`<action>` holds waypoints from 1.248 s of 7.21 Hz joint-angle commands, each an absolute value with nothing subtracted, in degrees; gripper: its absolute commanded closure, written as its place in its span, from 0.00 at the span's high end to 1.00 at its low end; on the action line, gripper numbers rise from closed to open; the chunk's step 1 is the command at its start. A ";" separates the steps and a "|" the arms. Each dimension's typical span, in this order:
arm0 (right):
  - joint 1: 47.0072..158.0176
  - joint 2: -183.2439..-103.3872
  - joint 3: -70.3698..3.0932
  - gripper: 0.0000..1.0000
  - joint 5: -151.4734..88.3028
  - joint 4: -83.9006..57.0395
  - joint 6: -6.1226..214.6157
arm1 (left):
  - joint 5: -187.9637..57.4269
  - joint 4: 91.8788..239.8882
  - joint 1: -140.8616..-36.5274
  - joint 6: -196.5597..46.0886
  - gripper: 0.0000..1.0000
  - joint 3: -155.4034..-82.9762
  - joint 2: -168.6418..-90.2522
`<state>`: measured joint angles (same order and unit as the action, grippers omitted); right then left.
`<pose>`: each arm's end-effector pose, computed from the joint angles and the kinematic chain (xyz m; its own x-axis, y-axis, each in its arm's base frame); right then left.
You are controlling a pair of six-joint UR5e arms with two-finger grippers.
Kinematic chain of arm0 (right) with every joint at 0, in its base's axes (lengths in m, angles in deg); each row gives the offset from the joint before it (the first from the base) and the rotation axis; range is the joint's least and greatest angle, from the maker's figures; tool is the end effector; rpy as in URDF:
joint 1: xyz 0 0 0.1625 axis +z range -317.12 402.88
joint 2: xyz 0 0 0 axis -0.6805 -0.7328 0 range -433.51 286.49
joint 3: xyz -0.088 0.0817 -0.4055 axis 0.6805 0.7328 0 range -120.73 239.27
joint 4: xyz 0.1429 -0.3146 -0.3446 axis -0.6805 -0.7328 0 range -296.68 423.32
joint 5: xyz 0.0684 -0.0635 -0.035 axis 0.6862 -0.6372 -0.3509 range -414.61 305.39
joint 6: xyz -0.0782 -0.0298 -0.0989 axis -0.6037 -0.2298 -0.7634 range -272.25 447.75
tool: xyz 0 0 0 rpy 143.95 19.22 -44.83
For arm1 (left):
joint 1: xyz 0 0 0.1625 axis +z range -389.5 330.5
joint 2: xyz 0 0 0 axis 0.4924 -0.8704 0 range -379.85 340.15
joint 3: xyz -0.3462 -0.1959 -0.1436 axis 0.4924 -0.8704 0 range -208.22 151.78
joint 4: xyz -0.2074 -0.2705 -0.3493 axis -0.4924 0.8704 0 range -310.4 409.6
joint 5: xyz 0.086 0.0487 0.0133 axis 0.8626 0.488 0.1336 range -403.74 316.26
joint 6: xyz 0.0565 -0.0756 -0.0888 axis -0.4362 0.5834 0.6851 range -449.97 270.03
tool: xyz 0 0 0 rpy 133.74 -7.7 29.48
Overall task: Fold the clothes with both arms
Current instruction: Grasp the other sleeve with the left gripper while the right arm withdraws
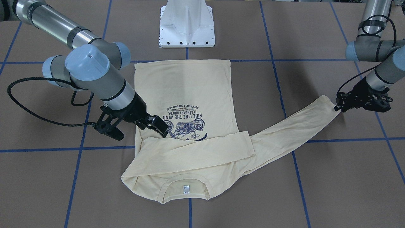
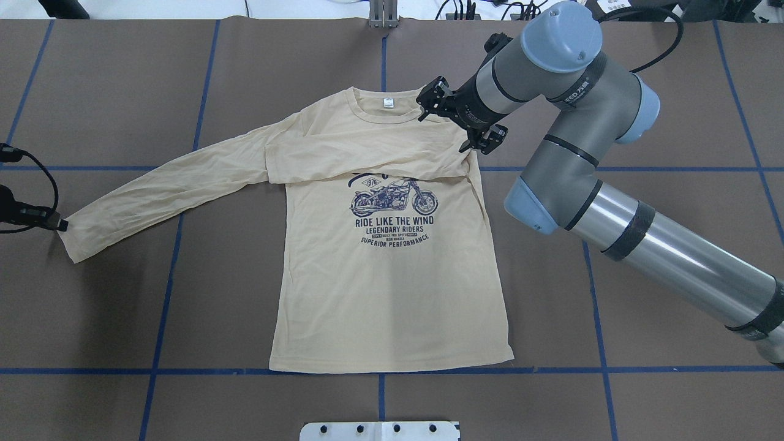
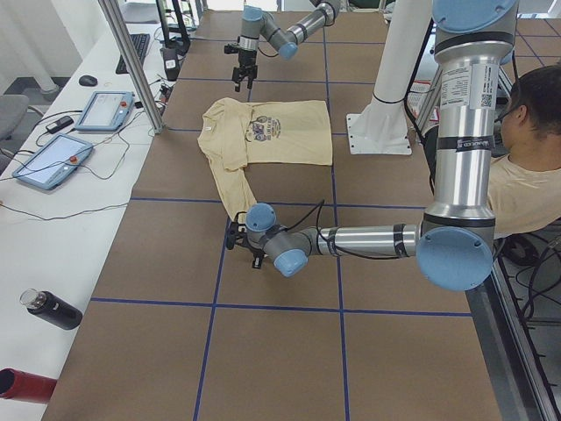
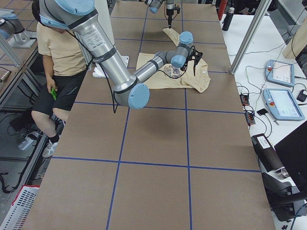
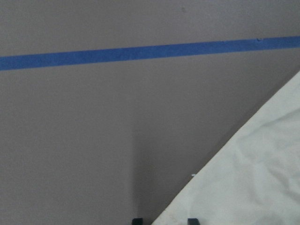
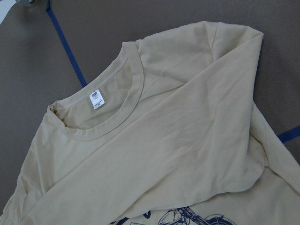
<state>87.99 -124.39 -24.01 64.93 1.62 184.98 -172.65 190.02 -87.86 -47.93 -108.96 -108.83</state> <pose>-0.5227 -0.6231 0.2074 0.3032 0.4597 0.8347 -0.3541 0.8676 -0.3492 0.2682 -0.5344 0.6820 0.6028 0.1232 -0.7883 0.0036 0.9876 0.1571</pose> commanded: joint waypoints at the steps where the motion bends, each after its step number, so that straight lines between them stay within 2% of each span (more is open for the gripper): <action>1: 87.97 -124.40 -23.96 0.99 64.92 1.62 184.95 | -172.85 189.88 -87.86 -47.87 0.00 -108.90 -108.80; 3: 88.93 -124.57 -24.31 0.99 65.88 1.62 184.95 | -173.98 189.96 -88.12 -47.78 0.00 -111.17 -108.19; 5: 92.78 -131.30 -29.20 0.99 71.05 1.97 183.73 | -176.53 187.43 -88.04 -38.53 0.00 -118.97 -109.31; 7: 96.30 -139.57 -33.45 0.99 74.92 2.23 174.36 | -176.63 182.28 -87.34 -21.05 0.00 -121.90 -120.68; 9: 100.08 -145.03 -33.54 0.99 77.22 2.32 166.45 | -176.45 163.16 -83.31 -8.82 0.00 -123.93 -140.25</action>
<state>98.01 -141.69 -33.29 75.93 2.27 171.38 -176.56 173.45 -85.51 -16.48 -122.83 -129.15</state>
